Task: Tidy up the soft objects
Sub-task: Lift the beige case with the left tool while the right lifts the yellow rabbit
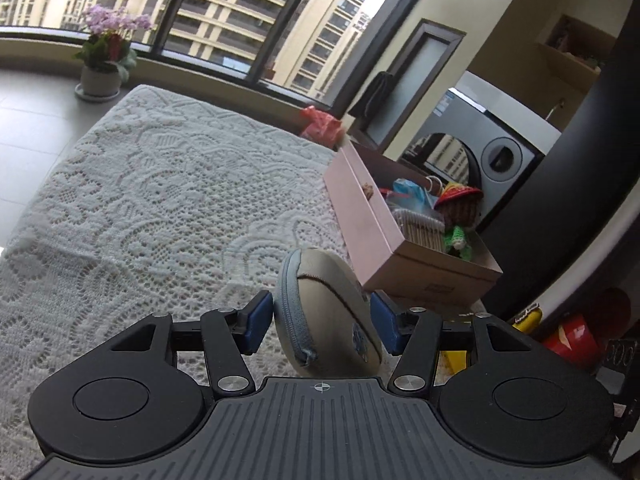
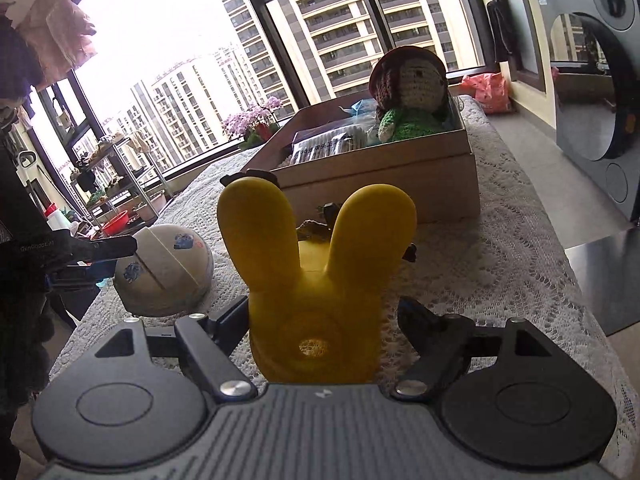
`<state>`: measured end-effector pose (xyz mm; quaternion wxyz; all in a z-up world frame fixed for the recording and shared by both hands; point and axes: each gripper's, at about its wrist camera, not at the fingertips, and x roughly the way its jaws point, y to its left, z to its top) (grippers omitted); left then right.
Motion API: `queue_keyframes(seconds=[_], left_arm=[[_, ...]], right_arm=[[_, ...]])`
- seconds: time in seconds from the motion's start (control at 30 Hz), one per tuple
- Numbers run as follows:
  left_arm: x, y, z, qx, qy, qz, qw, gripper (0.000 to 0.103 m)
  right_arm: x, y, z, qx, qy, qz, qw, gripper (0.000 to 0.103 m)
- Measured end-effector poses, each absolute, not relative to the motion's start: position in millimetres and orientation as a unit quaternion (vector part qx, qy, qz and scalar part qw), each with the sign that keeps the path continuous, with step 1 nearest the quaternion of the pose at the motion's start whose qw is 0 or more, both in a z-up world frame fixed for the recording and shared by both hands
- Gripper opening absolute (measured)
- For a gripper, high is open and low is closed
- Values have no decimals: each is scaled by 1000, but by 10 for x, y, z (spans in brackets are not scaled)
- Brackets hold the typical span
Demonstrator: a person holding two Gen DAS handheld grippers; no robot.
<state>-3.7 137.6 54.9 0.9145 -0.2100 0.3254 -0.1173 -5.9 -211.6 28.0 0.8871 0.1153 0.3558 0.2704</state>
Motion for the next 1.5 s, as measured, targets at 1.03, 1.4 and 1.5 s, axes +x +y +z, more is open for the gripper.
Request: queue_keyframes(seconds=[1.03,1.4,1.5], left_arm=[[629,477,234,-211,375,-229,873,58],[420,462,540,-169,344,-260,886,45],[611,483,395,-182,373,-263,871,50]], right_arm=[[-47,-2172,213,136,360,251,888,81],[-119,-2162,237,129,338,267,893,78],[-95,-2149,237,122,347,269,890,78]])
